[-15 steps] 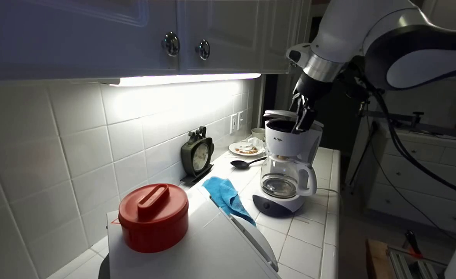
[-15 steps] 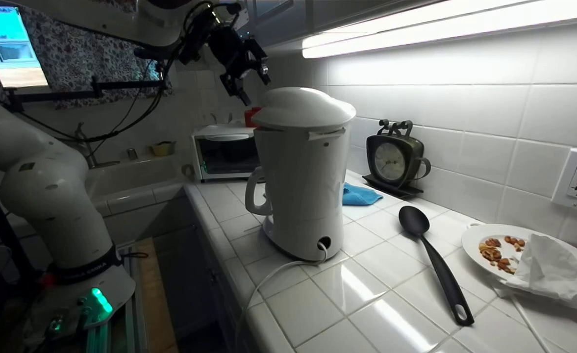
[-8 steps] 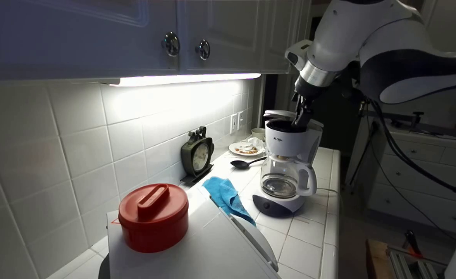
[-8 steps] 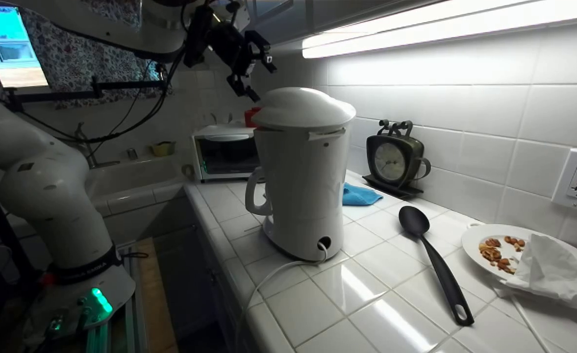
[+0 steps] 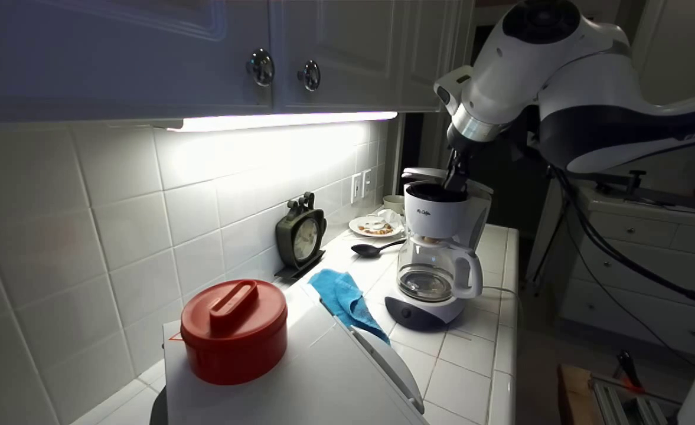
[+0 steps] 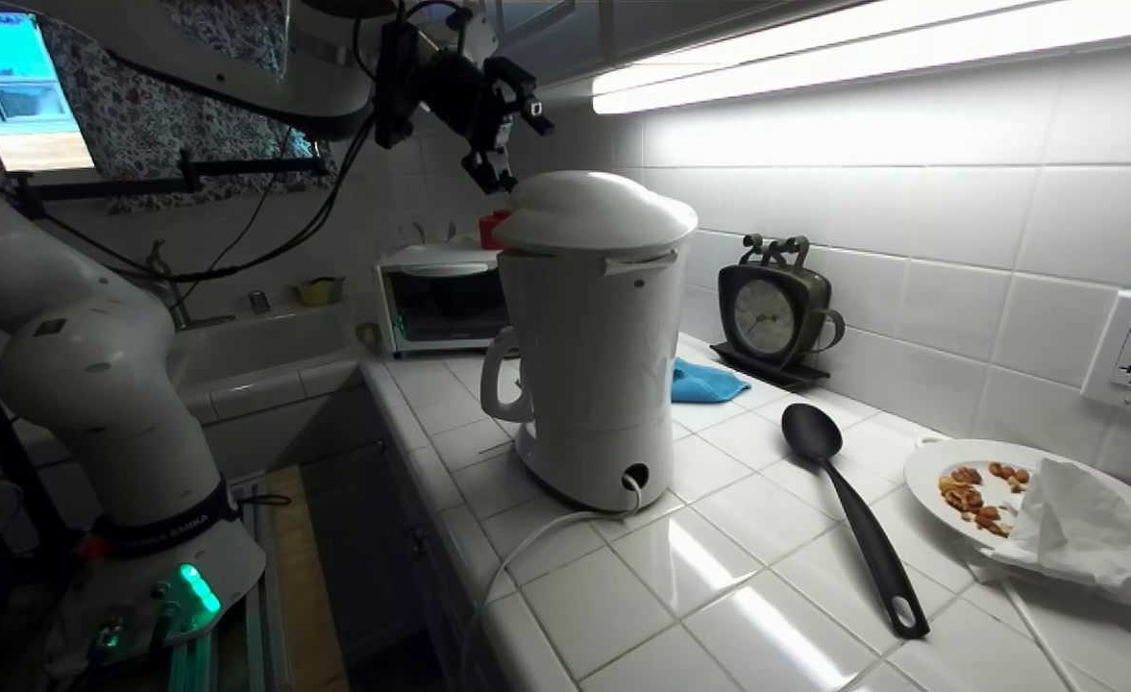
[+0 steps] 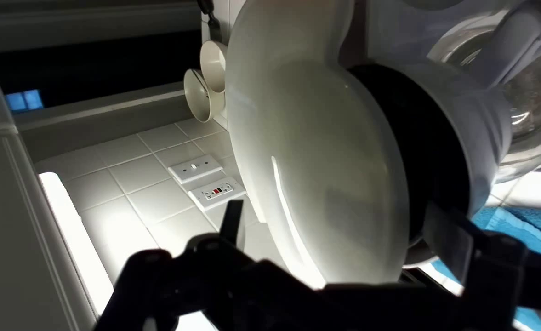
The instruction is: Open the white coffeemaker.
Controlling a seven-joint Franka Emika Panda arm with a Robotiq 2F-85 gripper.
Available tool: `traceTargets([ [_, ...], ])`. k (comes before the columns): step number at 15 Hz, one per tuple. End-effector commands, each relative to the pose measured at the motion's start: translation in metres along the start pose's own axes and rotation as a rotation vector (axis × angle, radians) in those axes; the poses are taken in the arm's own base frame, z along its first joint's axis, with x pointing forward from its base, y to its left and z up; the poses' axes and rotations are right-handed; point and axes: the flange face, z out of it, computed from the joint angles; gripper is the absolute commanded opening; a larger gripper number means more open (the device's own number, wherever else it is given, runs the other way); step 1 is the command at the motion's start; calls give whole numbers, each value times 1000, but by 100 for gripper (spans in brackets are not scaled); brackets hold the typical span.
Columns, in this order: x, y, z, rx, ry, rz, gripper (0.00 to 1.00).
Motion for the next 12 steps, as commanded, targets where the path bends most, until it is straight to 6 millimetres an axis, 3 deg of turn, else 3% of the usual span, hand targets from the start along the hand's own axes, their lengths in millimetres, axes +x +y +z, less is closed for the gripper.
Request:
traceTargets([
  [1, -12, 7, 11, -59, -9, 24, 100],
  [7, -28, 40, 23, -54, -29, 106, 100],
  [12, -48, 75, 22, -17, -44, 201, 100],
])
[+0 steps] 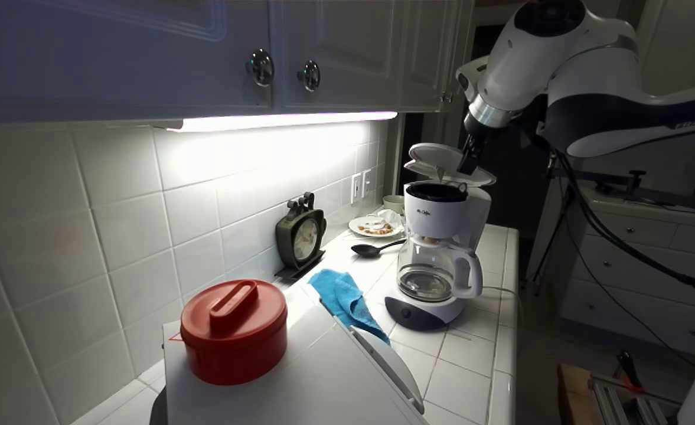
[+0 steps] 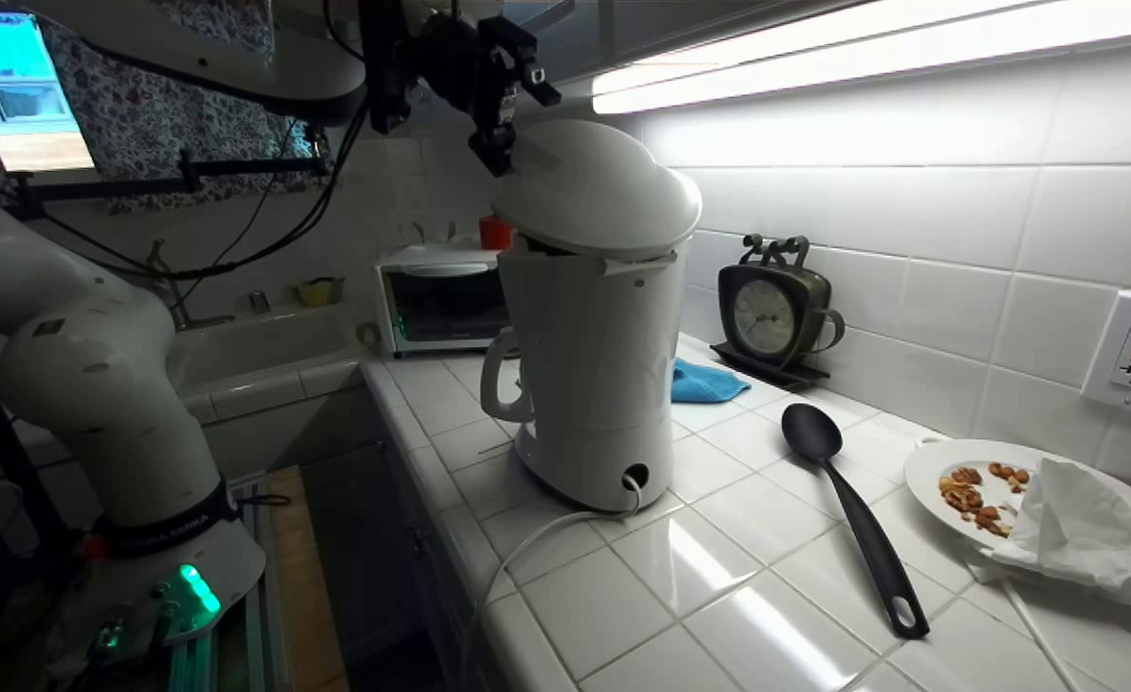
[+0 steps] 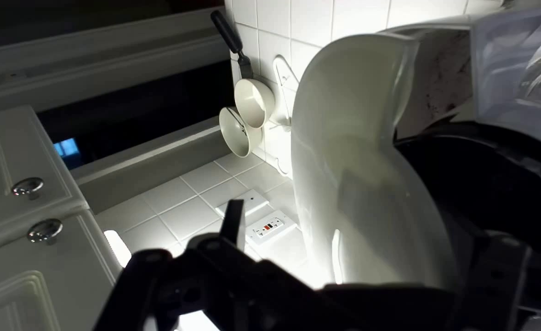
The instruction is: Open the white coffeemaker.
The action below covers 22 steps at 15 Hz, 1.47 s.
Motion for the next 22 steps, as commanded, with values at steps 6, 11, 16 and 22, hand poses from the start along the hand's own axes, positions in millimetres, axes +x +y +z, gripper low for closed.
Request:
traceTargets([
  [6, -33, 69, -8, 32, 24, 179, 100],
  [11, -47, 97, 1, 54, 93, 263, 100],
  [16, -49, 113, 17, 153, 197, 397, 100],
  [22, -63, 136, 21, 222, 176, 503, 100],
])
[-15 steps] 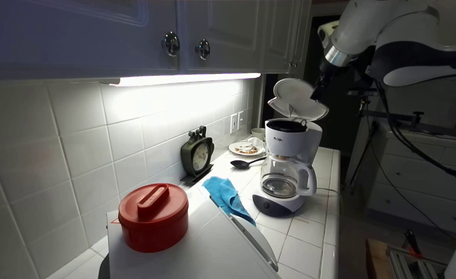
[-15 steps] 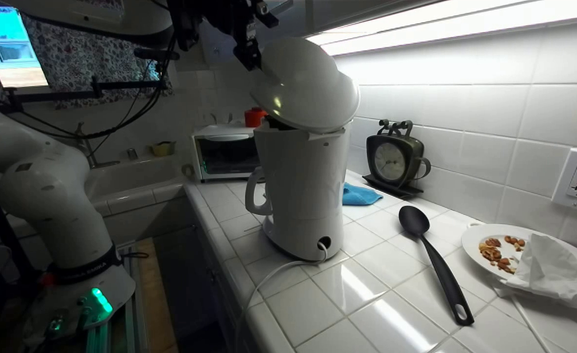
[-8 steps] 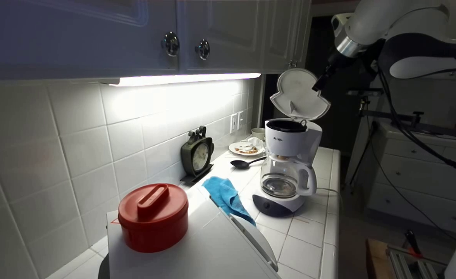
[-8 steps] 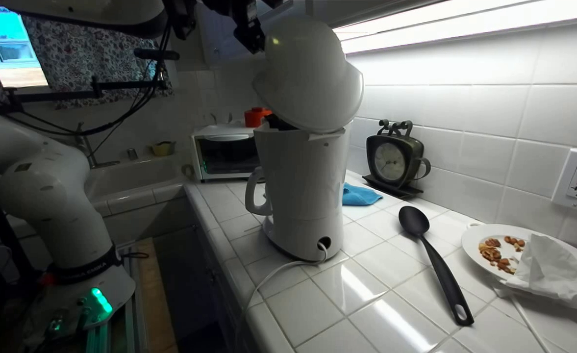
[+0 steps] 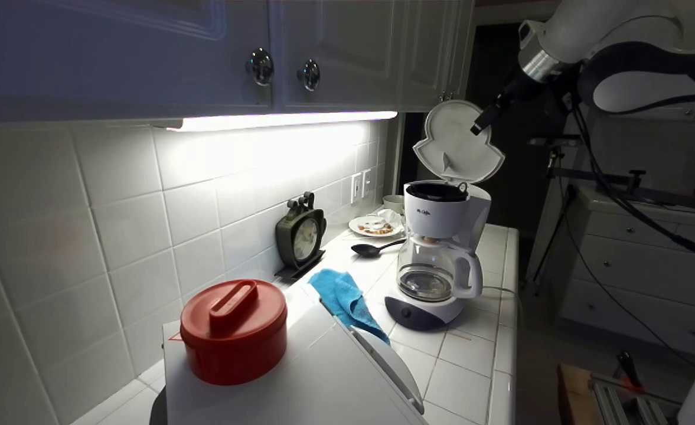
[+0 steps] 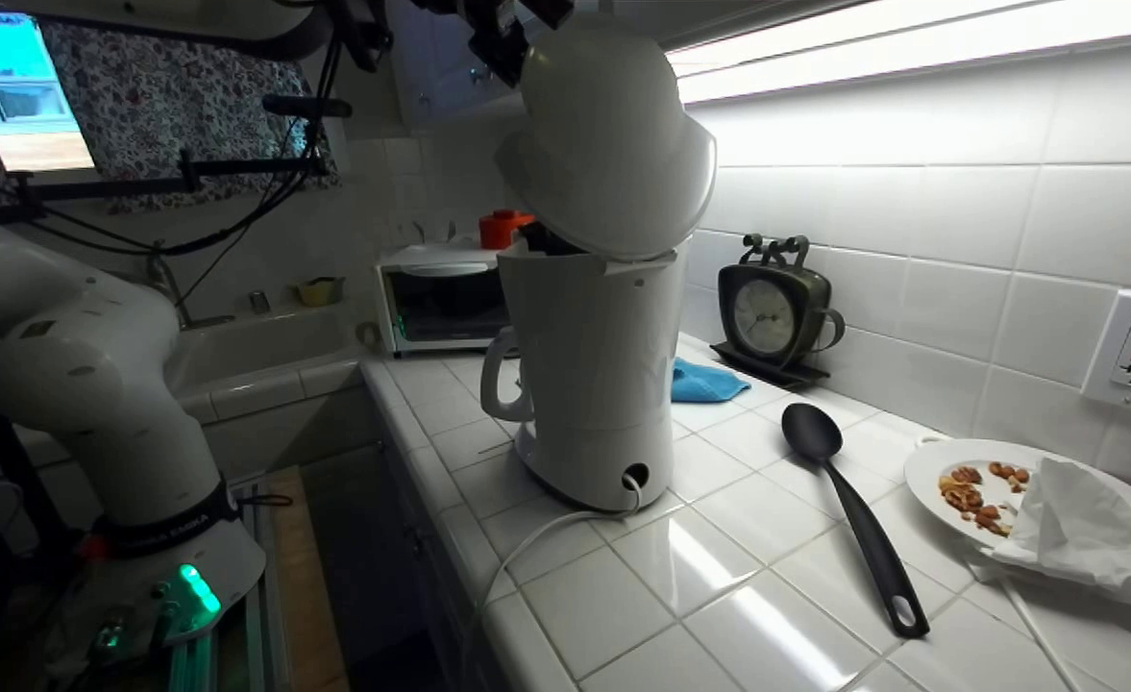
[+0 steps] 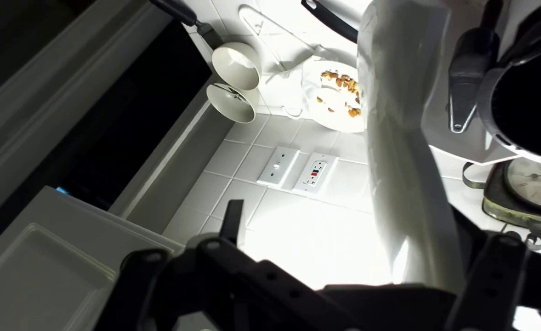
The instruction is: Open the white coffeemaker.
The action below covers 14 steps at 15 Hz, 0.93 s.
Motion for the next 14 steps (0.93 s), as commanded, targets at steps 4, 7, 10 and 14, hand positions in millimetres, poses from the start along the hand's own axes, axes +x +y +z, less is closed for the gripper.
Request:
traceTargets([
  [4, -3, 33, -9, 7, -12, 87, 100],
  [7, -5, 48, -9, -6, -24, 104, 100],
  [10, -7, 61, -10, -22, -35, 109, 100],
  [14, -9, 72, -7, -34, -45, 122, 100],
])
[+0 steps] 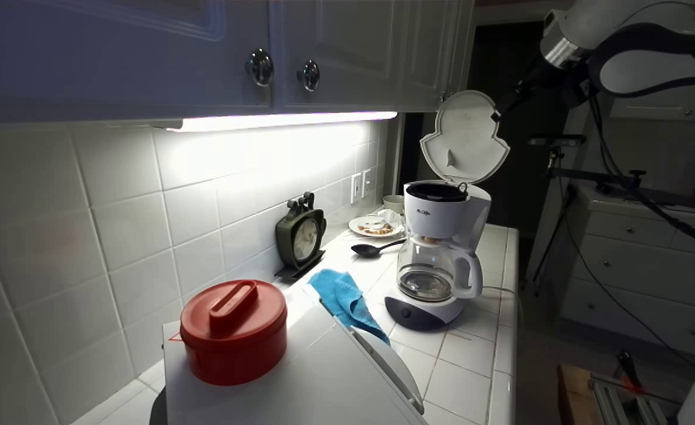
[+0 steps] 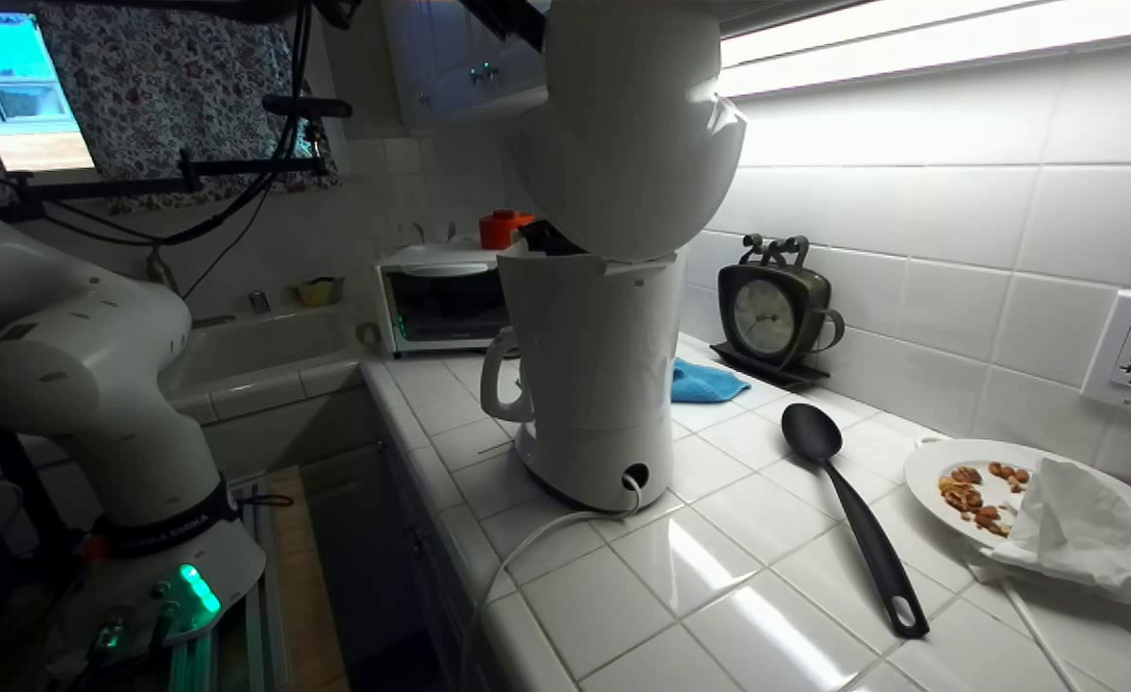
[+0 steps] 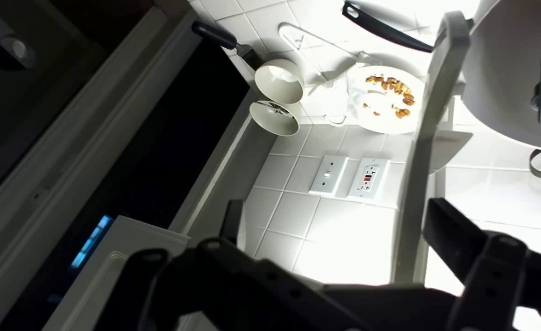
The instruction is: Open the white coffeemaker.
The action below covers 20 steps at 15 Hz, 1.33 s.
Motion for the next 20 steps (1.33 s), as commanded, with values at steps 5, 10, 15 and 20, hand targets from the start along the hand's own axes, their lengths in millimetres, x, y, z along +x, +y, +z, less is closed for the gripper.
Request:
traceTargets([
  [5, -2, 15, -3, 41, -14, 19, 100],
  [10, 13, -7, -25, 216, 30, 28, 100],
  [15, 32, -41, -60, 404, 61, -11, 100],
  [20, 39, -74, -89, 599, -8, -67, 100],
])
